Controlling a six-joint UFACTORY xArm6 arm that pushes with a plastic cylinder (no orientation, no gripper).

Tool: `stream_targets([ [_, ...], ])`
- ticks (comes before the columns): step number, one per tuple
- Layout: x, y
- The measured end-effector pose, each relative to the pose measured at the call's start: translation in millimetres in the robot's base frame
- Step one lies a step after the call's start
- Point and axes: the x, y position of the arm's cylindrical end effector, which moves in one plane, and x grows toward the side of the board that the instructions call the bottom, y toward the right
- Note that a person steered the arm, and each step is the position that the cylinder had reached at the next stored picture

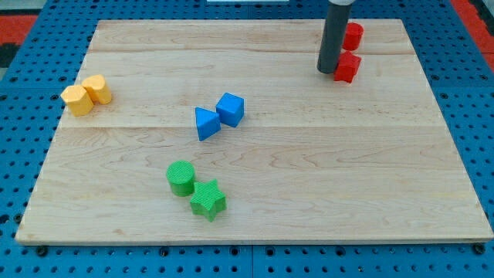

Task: Move the red star to the bottom of the red circle

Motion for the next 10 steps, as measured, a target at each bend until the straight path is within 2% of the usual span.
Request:
stream_targets([
  [1,37.2,-11.3],
  [2,31.3,-1.0],
  [3,-3.2,-0.8],
  [4,-0.5,10.2],
  [5,32.4,2.1],
  [6,29.5,30.9],
  [8,2.6,43.2],
  [9,14.1,40.9],
  [10,62.2,-36.7],
])
